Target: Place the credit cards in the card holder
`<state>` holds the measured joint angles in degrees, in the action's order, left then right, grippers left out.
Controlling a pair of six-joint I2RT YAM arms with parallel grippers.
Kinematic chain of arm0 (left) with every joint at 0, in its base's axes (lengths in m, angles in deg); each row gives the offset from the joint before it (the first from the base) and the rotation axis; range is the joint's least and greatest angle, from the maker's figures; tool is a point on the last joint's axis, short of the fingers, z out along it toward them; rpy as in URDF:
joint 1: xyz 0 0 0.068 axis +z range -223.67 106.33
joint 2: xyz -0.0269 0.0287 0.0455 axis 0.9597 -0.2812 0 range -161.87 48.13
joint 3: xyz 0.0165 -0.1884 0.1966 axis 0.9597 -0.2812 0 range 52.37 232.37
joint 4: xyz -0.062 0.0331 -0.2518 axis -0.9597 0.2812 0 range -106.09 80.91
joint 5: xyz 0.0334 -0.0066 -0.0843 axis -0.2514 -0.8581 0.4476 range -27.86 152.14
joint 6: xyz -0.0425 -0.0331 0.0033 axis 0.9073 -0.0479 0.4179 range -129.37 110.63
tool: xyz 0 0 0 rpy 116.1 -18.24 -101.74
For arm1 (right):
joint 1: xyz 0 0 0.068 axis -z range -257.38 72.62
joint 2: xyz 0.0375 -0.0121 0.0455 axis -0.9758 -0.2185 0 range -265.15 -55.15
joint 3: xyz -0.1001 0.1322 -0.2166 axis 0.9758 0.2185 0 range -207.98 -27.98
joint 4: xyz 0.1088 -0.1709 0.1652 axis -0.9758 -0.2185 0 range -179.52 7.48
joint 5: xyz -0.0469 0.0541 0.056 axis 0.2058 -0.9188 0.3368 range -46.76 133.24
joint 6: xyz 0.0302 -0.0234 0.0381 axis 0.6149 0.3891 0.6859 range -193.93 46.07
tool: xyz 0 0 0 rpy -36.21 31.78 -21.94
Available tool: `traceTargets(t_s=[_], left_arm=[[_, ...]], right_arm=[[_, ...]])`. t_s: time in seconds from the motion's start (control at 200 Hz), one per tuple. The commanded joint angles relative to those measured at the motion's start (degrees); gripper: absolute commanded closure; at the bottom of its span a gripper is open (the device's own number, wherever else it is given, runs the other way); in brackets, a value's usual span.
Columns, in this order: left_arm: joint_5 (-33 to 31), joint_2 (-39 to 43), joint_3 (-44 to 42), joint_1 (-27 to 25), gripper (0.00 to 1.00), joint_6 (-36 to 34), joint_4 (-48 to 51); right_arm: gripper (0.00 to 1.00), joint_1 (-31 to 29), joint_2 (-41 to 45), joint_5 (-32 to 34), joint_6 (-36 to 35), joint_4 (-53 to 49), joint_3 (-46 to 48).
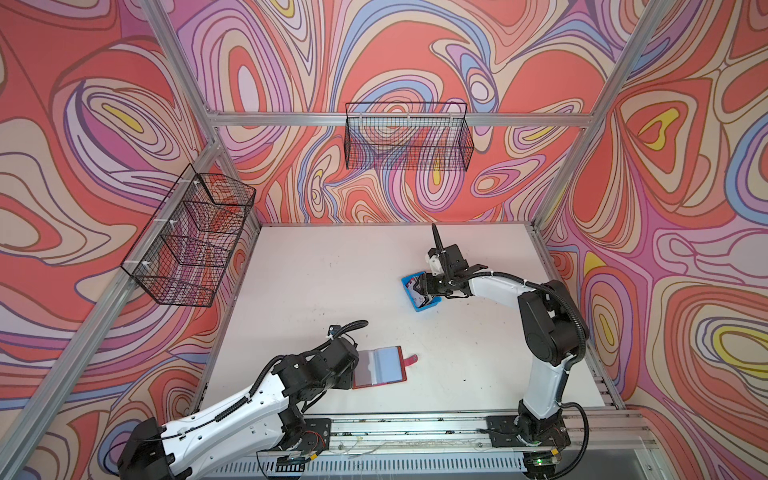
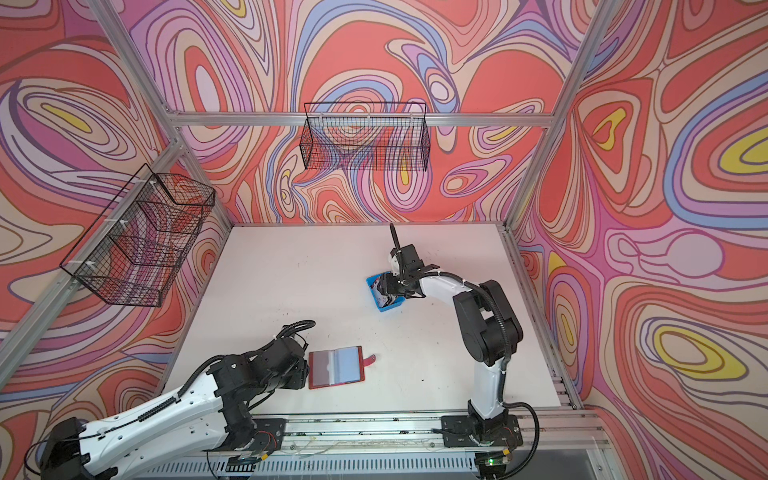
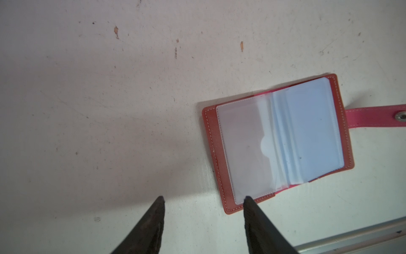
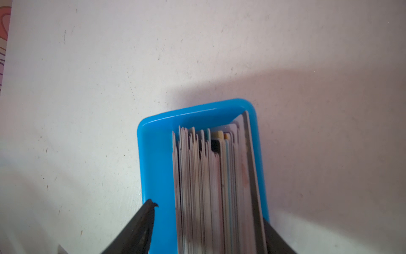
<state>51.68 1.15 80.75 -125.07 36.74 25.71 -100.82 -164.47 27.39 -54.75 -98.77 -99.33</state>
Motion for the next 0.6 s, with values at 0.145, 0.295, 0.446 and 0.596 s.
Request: traceTargets(t_s=[0.145,0.295,0.446,0.596], left_arm=[[-0.2,-0.1,0.1,-0.2,0.41,-0.1,0.5],[-0.2,0.0,0.1,-0.2,0.41,0.0,0.5],[-0.1,0.0,0.0,-0.2,0.4,0.0,0.5],[-0.1,0.0,0.0,-0.1,0.41,0.0,0.5]], right_arm=[[0.36,0.8,3.0,2.8,-0.2,-0.6,1.0],[0.36,1.0,3.2,3.8,-0.3,-0.8,1.2],[0.43,1.0,3.6,4.3,-0.4,-1.1,1.3],[0.43,1.3,4.1,5.0,-0.4,-1.2,1.4]])
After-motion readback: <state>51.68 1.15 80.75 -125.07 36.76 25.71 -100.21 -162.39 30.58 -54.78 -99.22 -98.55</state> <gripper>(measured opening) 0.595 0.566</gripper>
